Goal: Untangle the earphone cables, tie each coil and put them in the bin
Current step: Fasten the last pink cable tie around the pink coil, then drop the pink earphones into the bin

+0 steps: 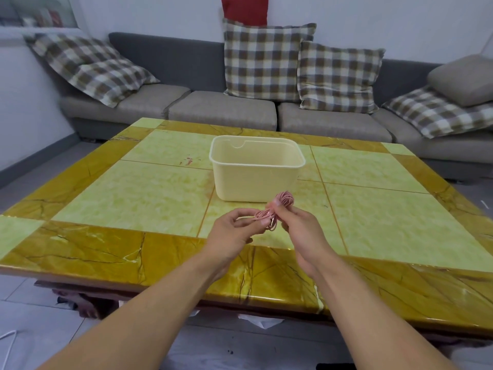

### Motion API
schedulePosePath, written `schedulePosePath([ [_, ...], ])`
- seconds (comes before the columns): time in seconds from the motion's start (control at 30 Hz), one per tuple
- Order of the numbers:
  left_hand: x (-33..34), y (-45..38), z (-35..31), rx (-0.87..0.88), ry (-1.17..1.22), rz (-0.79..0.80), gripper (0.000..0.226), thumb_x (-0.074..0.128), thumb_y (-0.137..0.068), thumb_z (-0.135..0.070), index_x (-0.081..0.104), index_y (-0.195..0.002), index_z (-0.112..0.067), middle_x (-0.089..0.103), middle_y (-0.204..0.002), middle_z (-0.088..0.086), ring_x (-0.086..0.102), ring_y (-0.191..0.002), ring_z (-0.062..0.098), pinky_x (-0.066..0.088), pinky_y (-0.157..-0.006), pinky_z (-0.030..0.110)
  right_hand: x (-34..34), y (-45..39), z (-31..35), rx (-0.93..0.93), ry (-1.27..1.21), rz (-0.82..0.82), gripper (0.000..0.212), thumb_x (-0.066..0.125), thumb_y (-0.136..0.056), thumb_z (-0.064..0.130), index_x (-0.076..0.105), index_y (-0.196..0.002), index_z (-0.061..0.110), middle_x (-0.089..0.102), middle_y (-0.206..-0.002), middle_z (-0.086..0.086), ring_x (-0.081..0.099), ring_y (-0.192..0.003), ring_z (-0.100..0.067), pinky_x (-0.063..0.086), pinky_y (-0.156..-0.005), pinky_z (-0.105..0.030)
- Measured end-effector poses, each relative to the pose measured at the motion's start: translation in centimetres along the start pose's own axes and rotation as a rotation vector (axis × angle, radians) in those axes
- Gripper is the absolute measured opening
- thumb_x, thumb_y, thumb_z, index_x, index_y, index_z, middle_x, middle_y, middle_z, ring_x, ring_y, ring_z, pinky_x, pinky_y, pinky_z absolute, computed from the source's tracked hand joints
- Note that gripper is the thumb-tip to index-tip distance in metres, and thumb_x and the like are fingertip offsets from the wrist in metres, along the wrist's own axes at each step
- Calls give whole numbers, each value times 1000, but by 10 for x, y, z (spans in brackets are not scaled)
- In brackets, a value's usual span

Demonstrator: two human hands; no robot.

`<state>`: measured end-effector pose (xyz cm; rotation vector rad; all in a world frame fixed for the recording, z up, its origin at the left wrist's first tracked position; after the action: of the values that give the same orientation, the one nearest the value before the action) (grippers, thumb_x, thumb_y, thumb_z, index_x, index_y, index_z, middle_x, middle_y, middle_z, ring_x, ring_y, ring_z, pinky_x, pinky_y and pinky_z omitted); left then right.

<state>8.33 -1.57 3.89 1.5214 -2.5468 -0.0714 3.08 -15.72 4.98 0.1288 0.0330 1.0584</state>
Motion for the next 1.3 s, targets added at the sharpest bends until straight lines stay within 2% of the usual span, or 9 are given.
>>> schedulePosePath([
  [0.1, -3, -11, 4, -37, 92, -120, 39, 79, -83, -39, 70, -112, -16, 77, -106, -2, 71, -105, 18, 54, -89, 38, -13, -10, 6, -37, -184, -114, 31, 62, -98, 37, 79, -96, 11, 78, -103, -6, 68, -112, -21, 44, -110, -39],
  [0.17, -9, -25, 3, -106, 188, -219, 39, 72, -88, -47, 70, -111, -15, 76, -106, 0, 72, -101, 20, 56, -86, 39, -22, -13, 8, -1, -319, -160, 33, 61, -99, 35, 75, -98, 5, 77, -102, -15, 72, -102, -25, 52, -97, -34],
  [0.37, -12, -85, -24, -265, 224, -318, 71, 57, -83, -76, 70, -101, -8, 76, -95, 4, 72, -84, 20, 47, -61, 31, -21, -14, 0, 197, -460, -97, 39, 60, -100, 39, 70, -111, 3, 63, -66, -10, 70, -74, -28, 60, -77, -44],
  [0.57, -18, -108, -27, -305, 246, -377, 43, 54, -94, -44, 70, -100, -4, 73, -81, 3, 71, -58, 16, 36, -47, 23, -23, -19, 5, 234, -470, -10, 39, 65, -97, 30, 68, -113, -5, 59, -79, -12, 62, -68, -23, 60, -62, -33],
  [0.77, -12, -68, -1, -317, 94, -278, 32, 47, -101, -28, 65, -95, -4, 74, -78, 8, 70, -66, 19, 45, -54, 27, -25, -23, 28, 38, -197, 31, 13, 62, -98, 13, 72, -102, 6, 62, -79, -7, 58, -80, -23, 49, -66, -32],
  [0.9, -6, -36, 8, -330, 74, -198, 26, 48, -99, -20, 64, -87, -4, 75, -74, 10, 68, -63, 19, 44, -53, 27, -29, -23, 43, -150, 234, -19, 32, 67, -97, 29, 60, -128, 24, 70, -104, 8, 67, -89, -16, 57, -79, -33],
  [0.97, -3, -19, 8, -337, 51, -156, 23, 49, -99, -19, 62, -86, -6, 75, -74, 11, 68, -63, 20, 42, -53, 27, -33, -22, 50, -185, 348, -68, 37, 70, -95, 31, 49, -126, 29, 66, -116, 9, 69, -93, -12, 58, -86, -37],
  [1.13, 10, 17, 17, -387, 9, -49, 23, 48, -97, -21, 64, -95, -3, 77, -80, 14, 67, -58, 19, 42, -50, 26, -26, -24, 64, -277, 757, -88, 23, 69, -95, 26, 62, -116, 33, 58, -117, 7, 60, -77, -4, 41, -55, -16],
  [1.3, 34, 34, 23, -408, 41, 22, 25, 49, -99, -25, 63, -97, -5, 77, -84, 16, 66, -55, 18, 40, -50, 26, -3, -35, 51, -323, 1004, -20, 32, 65, -93, 9, 71, -118, 28, 49, -118, -3, 63, -89, -22, 54, -85, -33],
])
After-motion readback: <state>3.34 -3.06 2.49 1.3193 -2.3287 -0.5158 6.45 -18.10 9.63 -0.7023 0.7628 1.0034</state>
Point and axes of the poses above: each hand's wrist, its own y-axis away from the middle knuckle, its own x-axis out of the palm, z = x × y, the point moved 8 cm from there along -y, towards the middle knuckle
